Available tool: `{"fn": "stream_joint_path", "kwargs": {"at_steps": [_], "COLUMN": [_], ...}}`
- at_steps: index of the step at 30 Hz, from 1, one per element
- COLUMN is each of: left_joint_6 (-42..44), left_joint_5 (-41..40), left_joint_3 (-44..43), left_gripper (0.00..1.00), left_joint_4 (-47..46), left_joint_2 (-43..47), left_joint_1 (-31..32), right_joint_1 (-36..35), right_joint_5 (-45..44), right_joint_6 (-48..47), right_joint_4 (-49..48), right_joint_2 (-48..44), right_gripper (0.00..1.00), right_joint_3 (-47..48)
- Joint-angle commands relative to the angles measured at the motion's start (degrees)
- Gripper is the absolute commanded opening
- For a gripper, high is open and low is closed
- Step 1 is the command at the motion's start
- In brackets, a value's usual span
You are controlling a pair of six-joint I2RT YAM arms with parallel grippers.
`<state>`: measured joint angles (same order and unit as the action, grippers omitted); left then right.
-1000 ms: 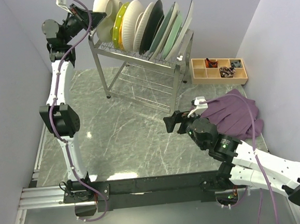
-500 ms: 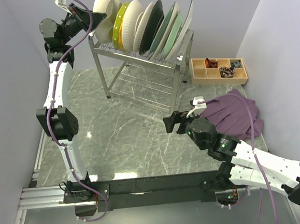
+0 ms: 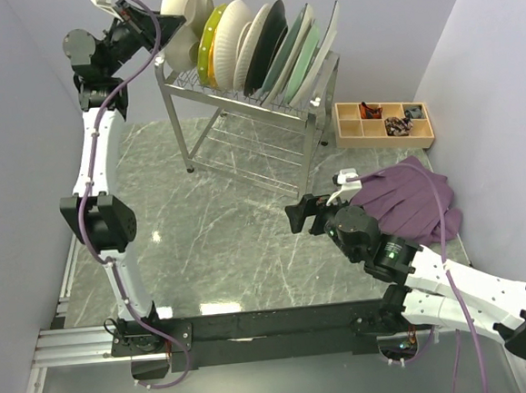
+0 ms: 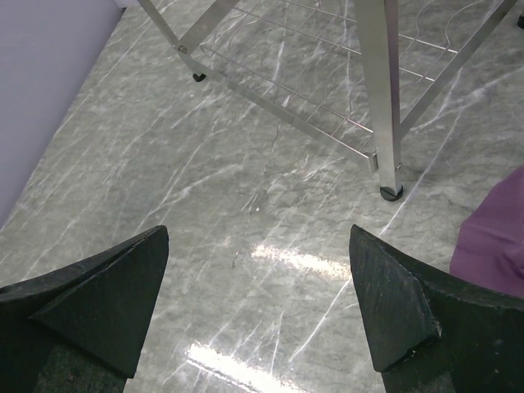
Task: Unload the plates from the dish rack
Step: Unload the plate from the dish rack, then place the plate at the center of the board.
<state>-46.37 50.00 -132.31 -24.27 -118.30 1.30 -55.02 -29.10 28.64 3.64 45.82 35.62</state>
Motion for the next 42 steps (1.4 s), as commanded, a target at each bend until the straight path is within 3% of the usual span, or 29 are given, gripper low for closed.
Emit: {"fn": "stream_joint_path", "kwargs": {"at_steps": [1, 11, 17, 22, 29, 36, 42], "left_joint_6": [3.39, 7.25, 15.14, 28.42, 42.74, 48.13, 46.81], "left_joint_5": [-5.26, -6.4, -8.86, -21.57, -38.45, -47.88, -54.74], "left_joint_3": [-1.02, 5.83, 8.03, 11.46, 20.57, 31.4, 49.47], "left_gripper": [0.01, 0.01, 0.01, 0.01, 0.01, 0.01, 0.01], "left_joint_4": [-11.5, -12.73, -6.24, 9.72, 21.97, 33.21, 35.53], "left_joint_2": [11.95, 17.75, 23.27, 32.42, 45.24, 54.04, 61.87], "left_joint_1": [0.63, 0.63, 0.63, 0.63, 0.63, 0.72, 1.69], "right_joint_1": [-0.7, -0.87, -1.05, -1.14, -1.23, -1.31, -1.31], "right_joint_5": [-1.22, -0.96, -0.87, -0.7, -0.34, -0.34, 0.71], "right_joint_6": [-0.87, -1.05, -1.22, -1.22, -1.22, -1.13, -0.87], "right_joint_4": [-1.0, -1.09, -1.09, -0.65, -1.53, -1.09, -1.7], "right_joint_2": [0.23, 0.76, 0.85, 1.02, -0.56, -0.3, -1.61], "right_gripper": [0.96, 0.96, 0.96, 0.96, 0.96, 0.96, 0.96], "right_joint_3": [2.53, 2.71, 2.71, 3.14, 2.27, 2.44, 1.92]}}
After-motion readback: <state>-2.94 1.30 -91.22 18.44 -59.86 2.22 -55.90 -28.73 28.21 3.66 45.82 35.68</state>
